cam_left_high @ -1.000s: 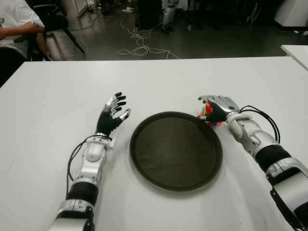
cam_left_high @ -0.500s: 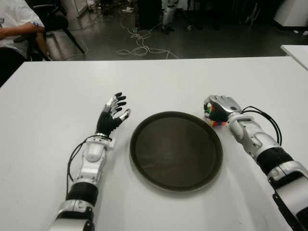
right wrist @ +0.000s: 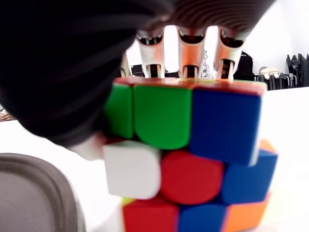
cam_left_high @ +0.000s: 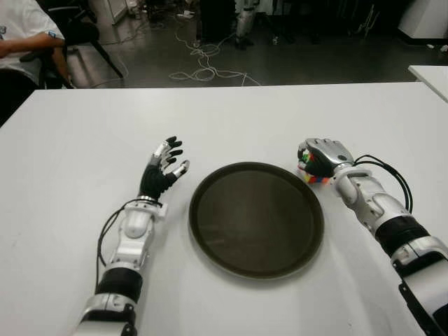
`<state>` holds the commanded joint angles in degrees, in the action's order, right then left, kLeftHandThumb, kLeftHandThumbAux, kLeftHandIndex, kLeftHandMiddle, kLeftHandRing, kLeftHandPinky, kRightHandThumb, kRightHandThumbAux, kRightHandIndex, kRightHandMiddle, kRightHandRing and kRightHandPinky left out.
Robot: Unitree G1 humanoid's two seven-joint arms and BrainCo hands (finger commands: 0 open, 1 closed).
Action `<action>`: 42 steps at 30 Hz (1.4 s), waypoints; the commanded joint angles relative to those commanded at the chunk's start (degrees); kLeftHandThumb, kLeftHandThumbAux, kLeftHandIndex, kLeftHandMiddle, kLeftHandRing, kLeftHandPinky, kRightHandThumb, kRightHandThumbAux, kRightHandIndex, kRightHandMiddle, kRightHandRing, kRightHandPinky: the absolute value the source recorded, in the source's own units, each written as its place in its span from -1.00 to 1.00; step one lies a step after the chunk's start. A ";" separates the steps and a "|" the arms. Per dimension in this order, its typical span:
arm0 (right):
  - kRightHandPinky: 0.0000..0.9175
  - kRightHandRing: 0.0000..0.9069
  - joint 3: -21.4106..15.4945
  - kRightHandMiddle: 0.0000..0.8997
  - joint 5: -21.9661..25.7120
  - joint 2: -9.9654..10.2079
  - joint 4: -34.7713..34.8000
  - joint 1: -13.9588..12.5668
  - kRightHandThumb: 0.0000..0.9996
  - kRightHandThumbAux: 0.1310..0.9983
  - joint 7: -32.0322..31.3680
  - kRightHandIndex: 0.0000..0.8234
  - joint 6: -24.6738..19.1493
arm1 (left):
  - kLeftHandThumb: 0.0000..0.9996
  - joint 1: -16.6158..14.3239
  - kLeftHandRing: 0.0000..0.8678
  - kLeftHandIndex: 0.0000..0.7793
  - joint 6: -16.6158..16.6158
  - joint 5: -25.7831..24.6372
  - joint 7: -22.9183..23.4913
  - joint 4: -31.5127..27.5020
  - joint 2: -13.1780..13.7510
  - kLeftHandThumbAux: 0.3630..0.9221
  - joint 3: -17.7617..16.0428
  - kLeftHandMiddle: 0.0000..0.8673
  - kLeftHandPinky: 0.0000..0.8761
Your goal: Pick up the Rubik's Cube and put it in the plate
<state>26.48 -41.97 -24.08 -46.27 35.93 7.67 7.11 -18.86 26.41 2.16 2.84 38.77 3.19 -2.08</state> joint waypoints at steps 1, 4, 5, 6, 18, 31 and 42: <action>0.20 0.32 -0.01 0.37 0.02 -0.02 0.06 -0.01 0.40 0.35 -0.10 0.05 -0.03 | -0.88 0.06 -0.66 -0.74 -0.10 0.01 -0.03 -0.13 -0.01 0.39 0.01 -0.61 -0.75; 0.20 0.32 -0.06 0.38 0.05 -0.07 0.27 -0.06 0.40 0.35 -0.23 0.05 -0.12 | -0.89 0.10 -0.66 -0.74 -0.43 0.16 -0.29 -0.25 0.01 0.40 0.00 -0.61 -0.75; 0.19 0.32 -0.07 0.38 0.06 -0.08 0.32 -0.08 0.40 0.35 -0.22 0.05 -0.11 | -0.88 0.08 -0.65 -0.74 -0.47 0.19 -0.34 -0.22 0.02 0.40 -0.01 -0.61 -0.74; 0.19 0.32 -0.10 0.38 0.08 -0.10 0.37 -0.11 0.40 0.35 -0.16 0.05 -0.07 | -0.88 0.01 -0.65 -0.73 -0.51 0.19 -0.35 -0.11 0.04 0.39 -0.03 -0.61 -0.73; 0.21 0.33 -0.07 0.38 0.04 -0.42 0.27 -0.07 0.40 0.35 0.05 0.05 0.61 | -0.86 -0.29 -0.64 -0.72 0.39 0.02 -0.24 0.65 -0.05 0.42 -0.15 -0.59 -0.73; 0.23 0.33 -0.17 0.38 0.01 -0.37 -0.19 0.04 0.40 0.35 0.58 0.05 0.77 | -0.85 -0.78 -0.65 -0.72 0.87 -0.19 0.09 1.78 0.06 0.37 -0.28 -0.60 -0.74; 0.24 0.34 -0.16 0.38 -0.25 -0.42 -0.10 -0.11 0.40 0.35 2.59 0.05 1.02 | -0.86 -0.55 -0.65 -0.68 0.72 0.41 -0.35 1.06 0.13 0.39 0.01 -0.60 -0.74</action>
<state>26.31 -42.22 -24.49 -46.37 35.82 10.27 8.13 -19.41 27.13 2.57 2.49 39.83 3.32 -2.07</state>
